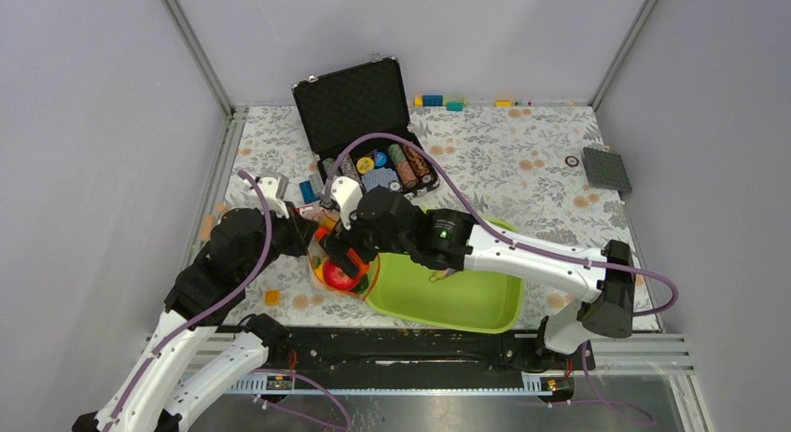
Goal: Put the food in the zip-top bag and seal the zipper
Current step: Place the fake vegetable in the zipper food storage bag, then adjust the zipper food storage bag at the center of the board.
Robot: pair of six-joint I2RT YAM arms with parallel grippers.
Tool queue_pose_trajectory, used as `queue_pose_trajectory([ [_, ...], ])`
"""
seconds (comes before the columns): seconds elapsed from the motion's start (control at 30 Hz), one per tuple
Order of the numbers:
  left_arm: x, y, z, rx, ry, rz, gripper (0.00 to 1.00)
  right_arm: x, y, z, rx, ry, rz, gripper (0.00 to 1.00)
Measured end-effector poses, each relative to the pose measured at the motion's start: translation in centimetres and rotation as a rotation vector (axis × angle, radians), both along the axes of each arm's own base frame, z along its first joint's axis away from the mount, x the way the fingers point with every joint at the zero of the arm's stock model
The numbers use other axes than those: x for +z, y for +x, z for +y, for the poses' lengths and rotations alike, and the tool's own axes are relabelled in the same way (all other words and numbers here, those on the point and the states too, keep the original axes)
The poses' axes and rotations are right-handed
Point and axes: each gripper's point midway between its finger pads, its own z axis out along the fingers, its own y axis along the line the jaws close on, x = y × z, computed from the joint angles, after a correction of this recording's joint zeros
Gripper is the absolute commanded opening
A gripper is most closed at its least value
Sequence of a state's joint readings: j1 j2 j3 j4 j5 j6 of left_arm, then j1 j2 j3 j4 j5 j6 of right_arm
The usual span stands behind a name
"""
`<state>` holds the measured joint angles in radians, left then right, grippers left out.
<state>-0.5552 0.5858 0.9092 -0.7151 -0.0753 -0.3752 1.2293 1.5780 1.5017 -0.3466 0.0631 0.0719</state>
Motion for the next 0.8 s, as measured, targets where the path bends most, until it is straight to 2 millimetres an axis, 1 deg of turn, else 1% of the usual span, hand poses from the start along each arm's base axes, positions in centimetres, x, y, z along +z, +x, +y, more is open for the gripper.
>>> queue_pose_trajectory([
  [0.13,-0.1,0.2,0.1,0.006,0.004,0.006,0.00,-0.4,0.0,-0.7,-0.013,-0.011,-0.004,0.90],
  [0.3,-0.3,0.3,0.2,0.013,0.007,0.011,0.00,0.0,0.4,-2.2,-0.060,-0.006,-0.022,0.89],
  [0.47,-0.3,0.4,0.3,0.019,0.007,0.011,0.00,-0.1,0.9,-4.4,-0.128,0.002,-0.017,0.83],
  [0.57,-0.3,0.4,0.3,0.020,0.007,0.011,0.00,-0.9,1.2,-5.1,-0.159,-0.006,0.004,0.79],
  [0.63,-0.3,0.5,0.3,0.022,0.007,0.011,0.00,-1.9,1.4,-5.5,-0.180,-0.023,0.019,0.69],
  [0.73,-0.3,0.5,0.4,0.024,0.006,0.011,0.00,-3.2,1.6,-5.8,-0.206,-0.044,0.043,0.48],
  [0.8,-0.3,0.5,0.4,0.026,0.005,0.012,0.00,-3.9,1.9,-5.6,-0.223,-0.054,0.064,0.28],
])
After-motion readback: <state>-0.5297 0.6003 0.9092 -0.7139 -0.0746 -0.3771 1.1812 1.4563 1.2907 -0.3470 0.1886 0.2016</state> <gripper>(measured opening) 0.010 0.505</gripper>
